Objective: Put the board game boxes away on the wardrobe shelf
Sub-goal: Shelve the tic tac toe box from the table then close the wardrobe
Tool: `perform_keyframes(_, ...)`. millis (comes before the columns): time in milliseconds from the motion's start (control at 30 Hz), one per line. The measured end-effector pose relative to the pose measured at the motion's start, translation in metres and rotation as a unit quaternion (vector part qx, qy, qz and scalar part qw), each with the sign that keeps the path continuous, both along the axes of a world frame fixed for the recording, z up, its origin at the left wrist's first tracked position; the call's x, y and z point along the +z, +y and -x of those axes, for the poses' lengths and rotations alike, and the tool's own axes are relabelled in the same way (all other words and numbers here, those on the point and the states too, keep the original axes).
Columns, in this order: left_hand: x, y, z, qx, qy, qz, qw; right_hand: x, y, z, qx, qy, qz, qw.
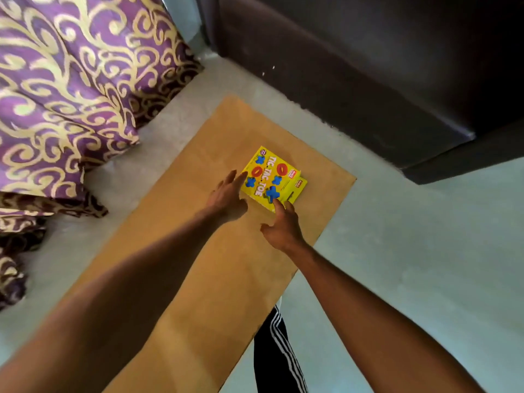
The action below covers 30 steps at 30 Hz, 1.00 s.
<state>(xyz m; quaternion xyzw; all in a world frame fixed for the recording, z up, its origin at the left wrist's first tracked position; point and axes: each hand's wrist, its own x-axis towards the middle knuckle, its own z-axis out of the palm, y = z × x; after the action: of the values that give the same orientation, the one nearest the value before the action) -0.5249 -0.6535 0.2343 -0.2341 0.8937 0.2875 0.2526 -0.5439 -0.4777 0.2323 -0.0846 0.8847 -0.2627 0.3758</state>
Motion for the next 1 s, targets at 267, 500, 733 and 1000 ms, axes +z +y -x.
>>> perform_keyframes(267,0.013,0.025,-0.037,0.028,-0.035,-0.014,0.999,-0.005,0.022,0.001,0.056,0.036,-0.021,0.998)
perform_keyframes(500,0.028,0.033,-0.051,0.075,0.021,0.050,0.996,-0.001,0.041,-0.009,0.011,0.057,0.002,0.998)
perform_keyframes(733,0.012,0.032,-0.005,0.070,-0.101,-0.018,0.992,-0.013,0.037,-0.012,-0.082,-0.083,0.125,0.985)
perform_keyframes(1000,0.054,0.069,-0.082,0.356,-0.018,-0.291,0.888,0.019,0.058,-0.015,-0.015,-0.068,0.147,0.987)
